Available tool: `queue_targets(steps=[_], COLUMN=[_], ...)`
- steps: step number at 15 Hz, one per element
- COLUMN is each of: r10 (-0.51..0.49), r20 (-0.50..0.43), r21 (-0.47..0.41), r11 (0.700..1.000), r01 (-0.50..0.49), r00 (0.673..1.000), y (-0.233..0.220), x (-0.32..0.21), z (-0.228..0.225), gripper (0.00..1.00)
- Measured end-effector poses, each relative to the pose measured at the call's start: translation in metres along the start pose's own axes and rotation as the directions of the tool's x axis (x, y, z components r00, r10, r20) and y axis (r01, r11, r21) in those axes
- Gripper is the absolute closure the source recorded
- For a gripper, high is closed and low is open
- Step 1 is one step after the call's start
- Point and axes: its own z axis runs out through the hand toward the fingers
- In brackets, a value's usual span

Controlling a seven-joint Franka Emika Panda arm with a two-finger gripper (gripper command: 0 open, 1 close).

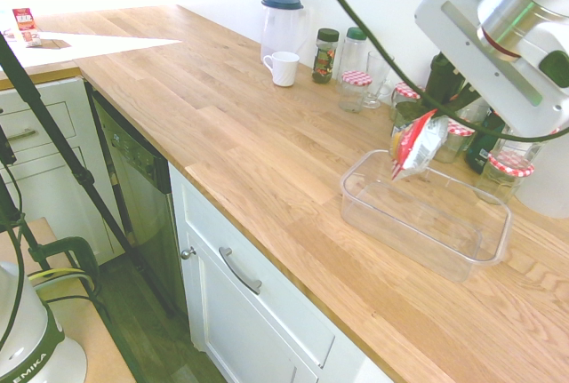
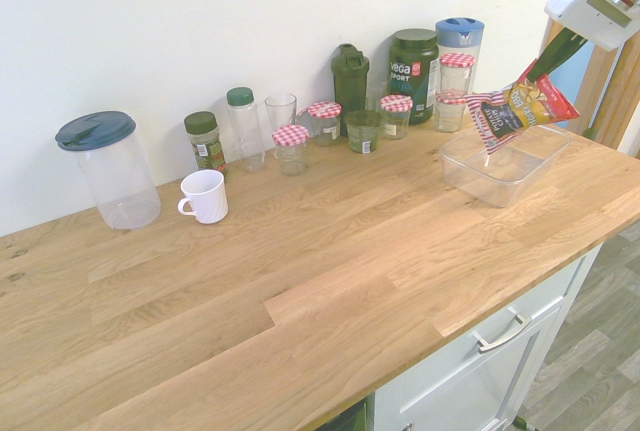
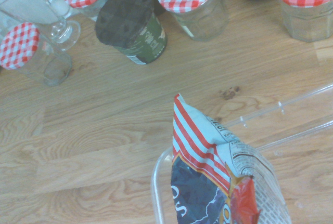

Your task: Put the chip bag into the container

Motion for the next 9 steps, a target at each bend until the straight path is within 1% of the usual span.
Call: queue_targets(steps=[3, 6, 9], r10=[-0.008, -0.014, -0.022], r20=[0.028, 0.030, 0.037], r21=[-0.033, -0.040, -0.038], r11=[0.999, 0.999, 0.999], r01=[0.009, 0.016, 0.024], r00=[1.000, 0.999, 0.999], y=[-0.001, 0.017, 0.030], x=[0.028, 0.047, 0.054], z=[0.014, 0.020, 0.025], gripper=[1.00, 1.00, 1.00])
